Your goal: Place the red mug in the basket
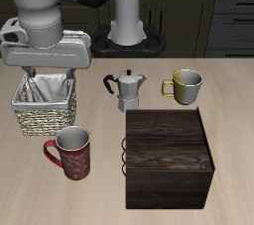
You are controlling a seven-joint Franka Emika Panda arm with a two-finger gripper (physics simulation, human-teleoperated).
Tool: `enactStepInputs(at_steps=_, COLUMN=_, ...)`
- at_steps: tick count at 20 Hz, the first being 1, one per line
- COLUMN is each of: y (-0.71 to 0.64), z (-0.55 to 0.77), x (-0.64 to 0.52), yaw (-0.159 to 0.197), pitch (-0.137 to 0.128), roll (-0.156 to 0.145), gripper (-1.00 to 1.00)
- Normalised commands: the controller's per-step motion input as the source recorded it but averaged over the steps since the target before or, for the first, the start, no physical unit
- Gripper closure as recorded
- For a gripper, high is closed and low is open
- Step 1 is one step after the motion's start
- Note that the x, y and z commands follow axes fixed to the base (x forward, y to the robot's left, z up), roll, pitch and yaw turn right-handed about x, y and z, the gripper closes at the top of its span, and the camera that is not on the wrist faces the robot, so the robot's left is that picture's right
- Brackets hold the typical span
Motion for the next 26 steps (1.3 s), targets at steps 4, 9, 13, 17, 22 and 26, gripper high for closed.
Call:
enactStepInputs(at_steps=4, y=-0.07, z=-0.13, x=0.28, yaw=0.017, pitch=-0.006, roll=-0.032, gripper=-1.00)
enactStepInputs(at_steps=9, y=-0.03, z=-0.16, x=0.19, yaw=-0.003, pitch=-0.005, roll=-0.016, gripper=-1.00)
enactStepInputs(at_steps=13, y=0.04, z=-0.08, x=-0.01, yaw=0.029, pitch=-0.040, roll=-0.024, gripper=-1.00)
enactStepInputs(at_steps=17, y=0.08, z=-0.20, x=-0.10, yaw=0.037, pitch=-0.122, roll=-0.037, gripper=-1.00)
enactStepInputs(at_steps=22, y=0.05, z=-0.25, x=-0.04, yaw=-0.025, pitch=-0.021, roll=0.004, gripper=-1.00)
enactStepInputs(at_steps=26, y=0.04, z=-0.27, x=-0.01, yaw=-0.034, pitch=-0.011, roll=-0.005, gripper=-1.00)
